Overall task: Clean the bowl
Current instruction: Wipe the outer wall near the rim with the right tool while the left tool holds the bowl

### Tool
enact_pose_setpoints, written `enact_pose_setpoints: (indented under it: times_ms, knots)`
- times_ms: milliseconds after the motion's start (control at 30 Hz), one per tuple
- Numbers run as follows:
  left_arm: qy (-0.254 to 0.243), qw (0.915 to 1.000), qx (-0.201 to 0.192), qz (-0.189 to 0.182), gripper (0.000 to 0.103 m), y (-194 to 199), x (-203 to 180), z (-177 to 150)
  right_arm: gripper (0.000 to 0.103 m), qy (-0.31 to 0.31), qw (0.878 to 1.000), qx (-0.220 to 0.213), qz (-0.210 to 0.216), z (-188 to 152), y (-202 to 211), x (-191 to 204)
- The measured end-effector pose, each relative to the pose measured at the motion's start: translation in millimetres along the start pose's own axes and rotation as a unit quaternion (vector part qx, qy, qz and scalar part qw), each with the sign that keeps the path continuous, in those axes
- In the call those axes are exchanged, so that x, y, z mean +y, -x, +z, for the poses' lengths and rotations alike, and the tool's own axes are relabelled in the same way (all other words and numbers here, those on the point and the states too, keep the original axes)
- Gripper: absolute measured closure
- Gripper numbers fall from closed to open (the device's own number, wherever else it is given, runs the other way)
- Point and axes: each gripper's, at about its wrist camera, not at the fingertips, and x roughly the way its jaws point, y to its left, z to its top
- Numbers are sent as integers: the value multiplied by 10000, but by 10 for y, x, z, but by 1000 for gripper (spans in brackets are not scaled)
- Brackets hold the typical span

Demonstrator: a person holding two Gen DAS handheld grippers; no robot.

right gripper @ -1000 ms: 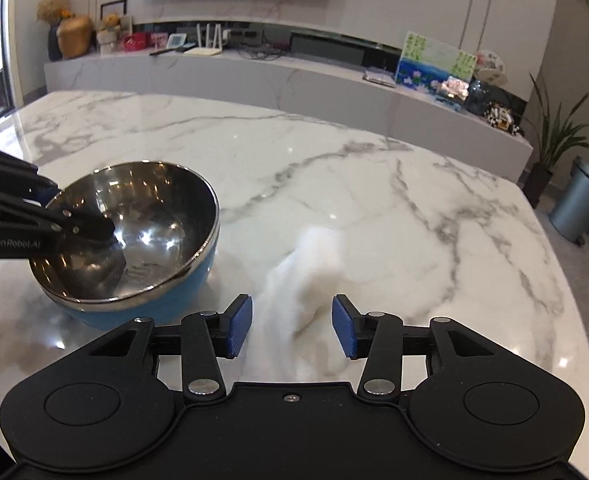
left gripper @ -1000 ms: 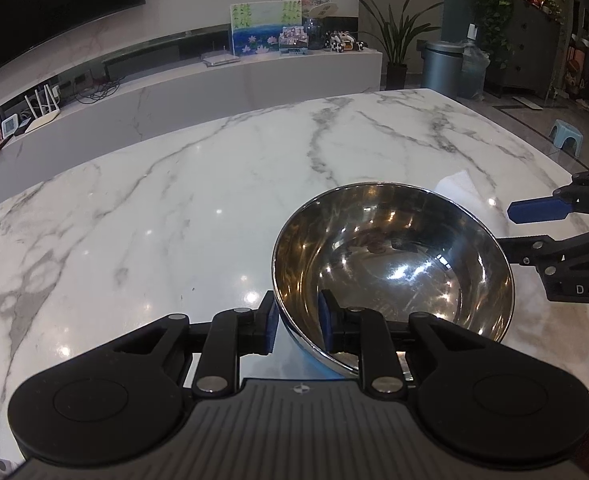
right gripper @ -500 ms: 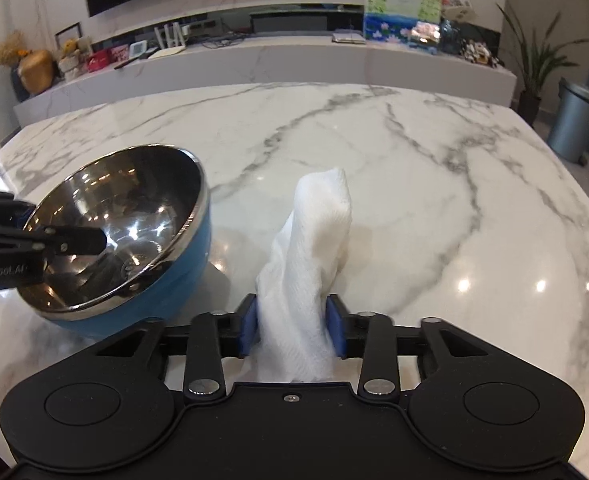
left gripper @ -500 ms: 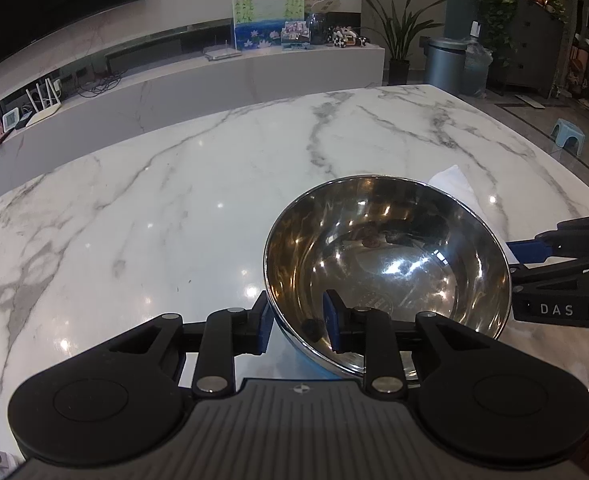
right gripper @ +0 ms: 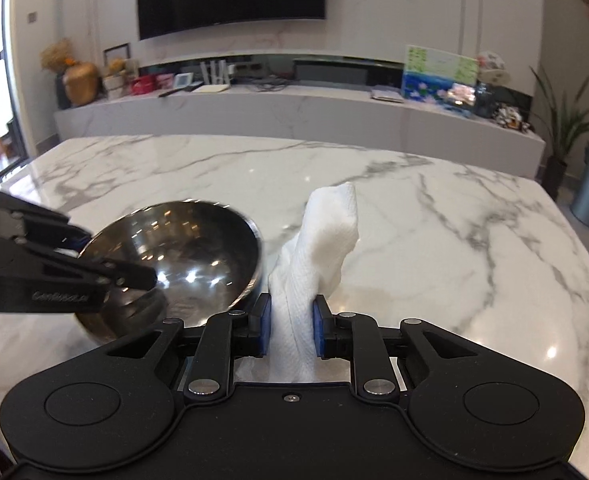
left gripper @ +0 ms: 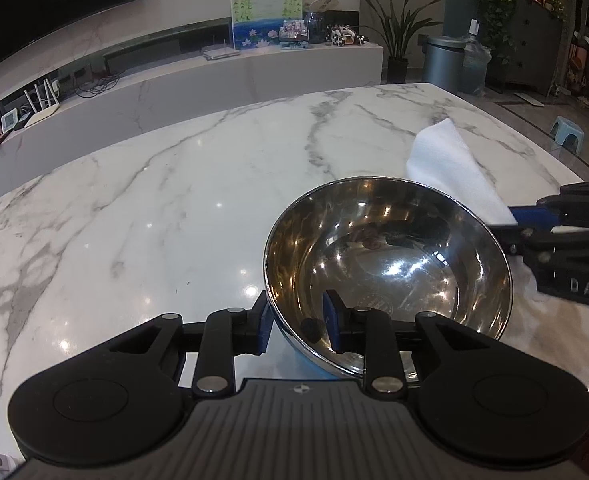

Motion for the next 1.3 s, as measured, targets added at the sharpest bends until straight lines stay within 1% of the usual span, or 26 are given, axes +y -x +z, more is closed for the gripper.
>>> enact_pose_setpoints:
  times_ms: [300, 400, 467, 567, 667, 733, 800, 867, 933, 967, 1167, 1233, 1300]
  knots:
    - [-11, 10000, 22, -3, 78, -21, -7, 19, 84, 74, 9975, 636, 299, -47, -125, 26]
    - [-26, 10000, 26, -9, 78, -21, -11, 18, 84, 100, 9964, 772, 345, -74, -159, 54]
    - [-16, 10000, 42, -11, 78, -23, -7, 14, 84, 125, 9963, 781, 336, -81, -163, 61]
    - [106, 9999, 113, -38, 78, -27, 10, 13, 84, 74, 9964, 778, 337, -82, -155, 46]
    - [421, 9988, 263, -52, 72, -37, 61, 18, 84, 99, 9963, 788, 338, -86, -156, 54]
    - [639, 9973, 342, -91, 72, -33, 99, 11, 84, 117, 9962, 793, 347, -88, -155, 62]
    - [687, 9969, 369, -101, 72, -31, 114, 12, 84, 134, 9961, 792, 359, -87, -151, 67]
    - [645, 9972, 370, -93, 73, -31, 111, 12, 84, 146, 9961, 784, 364, -83, -146, 66]
    - [588, 9976, 360, -97, 78, -31, 102, 15, 84, 161, 9962, 772, 363, -77, -138, 65]
    - [550, 9979, 343, -98, 83, -29, 96, 17, 84, 172, 9963, 760, 354, -75, -133, 65]
    - [306, 9993, 193, -40, 85, -47, 59, 25, 84, 82, 9990, 386, 215, 2, -12, -23]
    - [98, 9999, 89, 19, 85, -47, 23, 29, 84, 70, 9996, 201, 185, 44, 56, -62]
    - [-82, 10000, -7, 54, 85, -36, -19, 34, 84, 88, 9998, 123, 164, 66, 86, -83]
